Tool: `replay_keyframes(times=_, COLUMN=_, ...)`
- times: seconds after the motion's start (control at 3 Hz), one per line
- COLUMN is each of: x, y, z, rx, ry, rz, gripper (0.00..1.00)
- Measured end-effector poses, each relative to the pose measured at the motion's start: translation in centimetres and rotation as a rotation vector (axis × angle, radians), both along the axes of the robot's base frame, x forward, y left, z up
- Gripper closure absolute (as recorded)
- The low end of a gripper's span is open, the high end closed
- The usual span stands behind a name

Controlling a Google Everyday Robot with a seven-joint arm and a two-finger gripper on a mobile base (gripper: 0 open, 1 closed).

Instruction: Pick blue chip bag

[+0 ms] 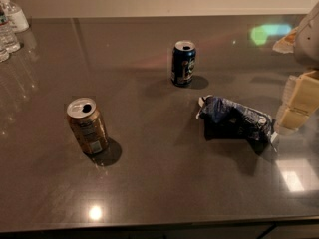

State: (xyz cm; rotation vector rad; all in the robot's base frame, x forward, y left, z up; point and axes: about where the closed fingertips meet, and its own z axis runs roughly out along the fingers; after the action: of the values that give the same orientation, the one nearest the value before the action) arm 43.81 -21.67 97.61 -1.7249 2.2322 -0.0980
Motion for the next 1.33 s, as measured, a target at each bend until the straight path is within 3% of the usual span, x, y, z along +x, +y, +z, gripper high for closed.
replay_keyframes(times=1.0, x=0.6, y=-0.8, z=-1.7, rx=-0.007, ry=-0.045, rz=-0.001, gripper=0.00)
replay_keyframes(times=1.33, x=1.4, y=-1.3, z=-3.7, rx=0.022, ry=-0.015, rz=-0.026, gripper=0.00)
